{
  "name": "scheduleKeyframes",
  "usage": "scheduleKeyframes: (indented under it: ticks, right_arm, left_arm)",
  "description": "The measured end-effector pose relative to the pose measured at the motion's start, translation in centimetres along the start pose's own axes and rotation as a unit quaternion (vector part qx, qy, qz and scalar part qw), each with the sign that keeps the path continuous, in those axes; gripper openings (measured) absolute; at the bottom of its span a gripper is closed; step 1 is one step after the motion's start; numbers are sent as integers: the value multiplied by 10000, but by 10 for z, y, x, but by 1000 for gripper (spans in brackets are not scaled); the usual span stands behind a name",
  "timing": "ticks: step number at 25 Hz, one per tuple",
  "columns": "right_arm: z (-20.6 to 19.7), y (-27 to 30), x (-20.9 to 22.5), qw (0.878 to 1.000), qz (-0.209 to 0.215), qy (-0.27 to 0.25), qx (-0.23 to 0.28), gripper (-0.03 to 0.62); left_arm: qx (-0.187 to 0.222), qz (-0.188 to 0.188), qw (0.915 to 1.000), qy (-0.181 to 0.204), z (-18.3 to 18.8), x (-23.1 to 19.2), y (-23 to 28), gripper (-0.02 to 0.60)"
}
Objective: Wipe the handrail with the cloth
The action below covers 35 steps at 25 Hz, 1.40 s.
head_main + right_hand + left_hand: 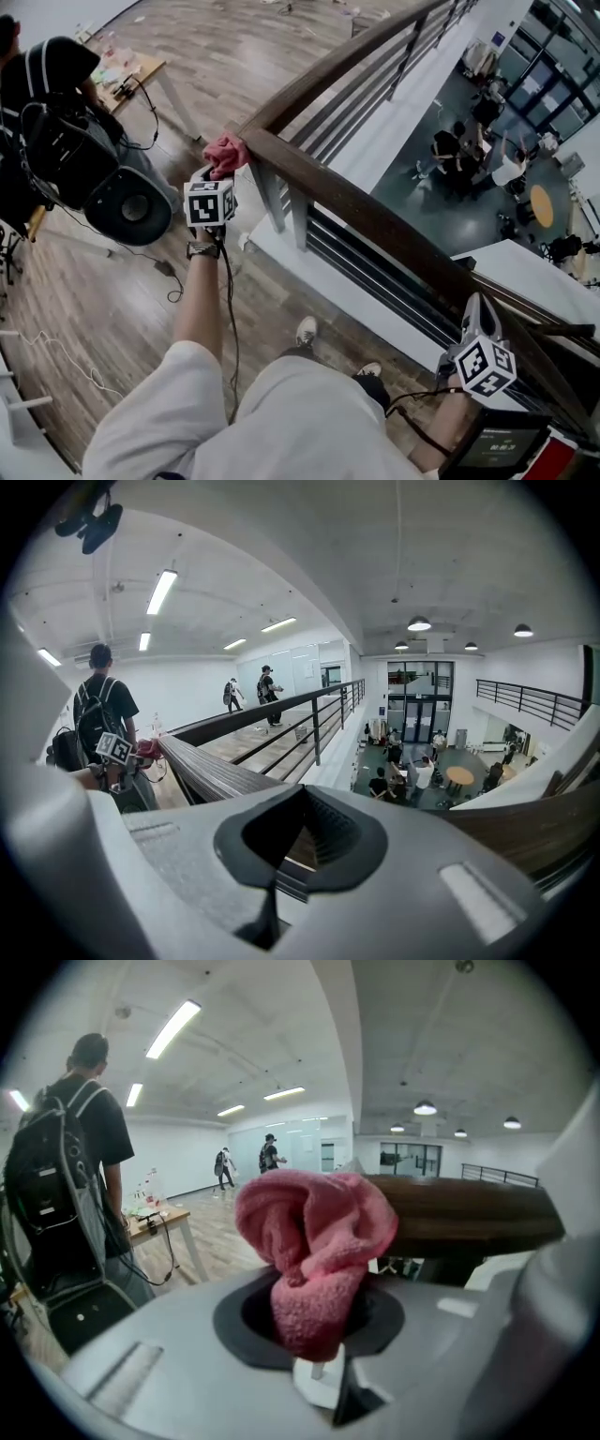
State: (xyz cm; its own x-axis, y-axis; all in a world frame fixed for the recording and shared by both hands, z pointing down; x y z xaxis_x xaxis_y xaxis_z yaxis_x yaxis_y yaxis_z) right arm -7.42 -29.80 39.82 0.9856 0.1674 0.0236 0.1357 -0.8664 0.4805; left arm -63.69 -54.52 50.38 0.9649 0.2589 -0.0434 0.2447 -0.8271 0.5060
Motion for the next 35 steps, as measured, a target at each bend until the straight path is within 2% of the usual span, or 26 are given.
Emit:
scheduleKeyframes:
  ticks: [2, 7, 11, 17, 23, 29, 35]
  right_arm:
    - [1, -3, 8, 10000, -59, 22, 2, 2]
    - [-5, -6, 20, 10000, -36, 68, -26, 2]
    - [-5, -7, 26, 9999, -60, 117, -6, 2]
    - [-4, -5, 31, 9999, -34, 150, 24, 2]
    - [-6, 3, 26, 9997, 87, 227, 52, 2]
    - [-7, 3, 25, 9996, 141, 235, 78, 2]
    - [-10, -2, 33, 9995, 110, 273, 109, 2]
  left_arm:
    - [96, 77, 9999, 113, 3, 5, 1, 86]
    - [144, 96, 9969, 766, 20, 30, 0, 87]
    - [262, 191, 9969, 715, 23, 35, 2, 91]
    - [575, 357, 9891, 1306, 31, 37, -3, 97]
    - [1056, -34, 9877, 1150, 35, 42, -5, 91]
    - [950, -287, 9903, 972, 23, 59, -5, 89]
    - [968, -403, 9893, 1018, 21, 75, -5, 89]
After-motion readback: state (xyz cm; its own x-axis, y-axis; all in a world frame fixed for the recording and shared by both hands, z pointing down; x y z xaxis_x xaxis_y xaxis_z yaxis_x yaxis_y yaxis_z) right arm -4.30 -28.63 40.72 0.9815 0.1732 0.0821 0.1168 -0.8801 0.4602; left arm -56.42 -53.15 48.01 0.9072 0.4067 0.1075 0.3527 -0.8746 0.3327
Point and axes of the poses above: the fingertips, and each gripper's own axes: y forward along the fingers, x to its right, z out of its top, the point moved 4 cm from there along -y, backward along the fingers, and after that the axes turned 7 degrees about -z, right-handed, at the moved point
